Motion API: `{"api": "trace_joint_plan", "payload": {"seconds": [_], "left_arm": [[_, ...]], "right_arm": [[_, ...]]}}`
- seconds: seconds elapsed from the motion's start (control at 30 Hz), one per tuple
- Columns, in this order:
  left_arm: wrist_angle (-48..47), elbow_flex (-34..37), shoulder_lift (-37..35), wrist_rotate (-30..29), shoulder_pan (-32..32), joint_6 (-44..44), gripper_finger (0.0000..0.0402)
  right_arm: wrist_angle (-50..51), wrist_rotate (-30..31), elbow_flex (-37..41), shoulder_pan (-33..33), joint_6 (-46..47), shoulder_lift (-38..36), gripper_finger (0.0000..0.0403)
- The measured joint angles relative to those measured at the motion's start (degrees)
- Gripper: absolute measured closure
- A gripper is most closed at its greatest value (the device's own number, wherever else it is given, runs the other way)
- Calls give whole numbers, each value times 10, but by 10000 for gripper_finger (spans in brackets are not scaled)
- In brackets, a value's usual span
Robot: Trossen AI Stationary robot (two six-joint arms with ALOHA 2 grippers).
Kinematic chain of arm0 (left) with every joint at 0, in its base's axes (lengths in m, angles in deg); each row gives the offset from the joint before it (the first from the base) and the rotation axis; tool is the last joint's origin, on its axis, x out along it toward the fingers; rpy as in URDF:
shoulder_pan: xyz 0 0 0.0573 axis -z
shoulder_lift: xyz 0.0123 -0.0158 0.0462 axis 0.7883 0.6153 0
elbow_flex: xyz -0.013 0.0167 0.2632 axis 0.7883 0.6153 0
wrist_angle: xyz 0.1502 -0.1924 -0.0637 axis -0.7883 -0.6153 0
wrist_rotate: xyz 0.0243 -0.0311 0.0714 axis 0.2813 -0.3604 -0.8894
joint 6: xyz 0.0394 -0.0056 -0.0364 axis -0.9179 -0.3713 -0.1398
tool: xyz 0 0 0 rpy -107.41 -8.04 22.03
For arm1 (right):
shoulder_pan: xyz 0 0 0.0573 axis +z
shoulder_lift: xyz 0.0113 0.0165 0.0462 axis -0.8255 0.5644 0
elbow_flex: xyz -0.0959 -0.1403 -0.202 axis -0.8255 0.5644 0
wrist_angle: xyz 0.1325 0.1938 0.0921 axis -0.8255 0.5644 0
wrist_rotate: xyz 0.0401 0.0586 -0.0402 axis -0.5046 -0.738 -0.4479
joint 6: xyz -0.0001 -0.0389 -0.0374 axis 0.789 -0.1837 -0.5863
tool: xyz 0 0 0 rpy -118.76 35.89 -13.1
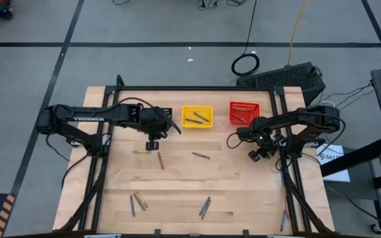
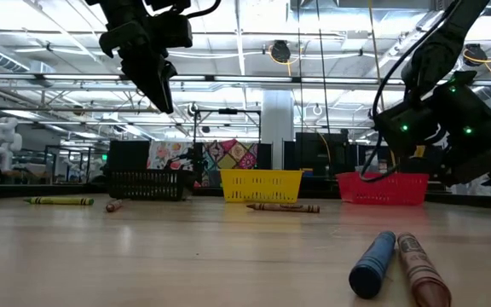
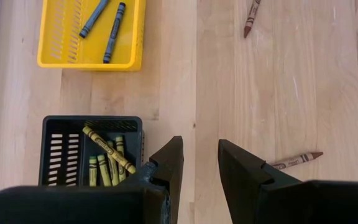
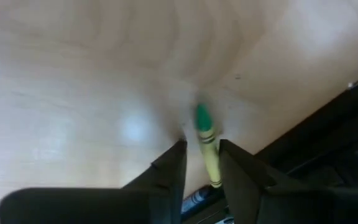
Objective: Sort crayons
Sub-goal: Put the green crayon into the black bin
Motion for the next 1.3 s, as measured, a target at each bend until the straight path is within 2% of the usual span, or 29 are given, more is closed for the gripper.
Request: {"api": "trace_joint_plan", "payload": {"seconds": [0.13, 0.2, 0.5, 0.93, 1.3], "left_arm": [[0, 0, 0, 0, 0, 0, 301], [0, 0, 0, 0, 0, 0, 301], [-4, 0, 0, 0, 0, 0, 301], [-27, 0, 0, -1, 0, 0, 301], [-46, 0, 0, -1, 0, 12, 301]], "right_arm": [[-7, -3, 0, 0, 0, 0, 379], [-7, -3, 0, 0, 0, 0, 394], [-4, -6, -8, 0, -6, 1, 399], [-5, 1, -94, 46, -19, 3, 402], [-87, -1, -170, 72, -60, 2, 403]]}}
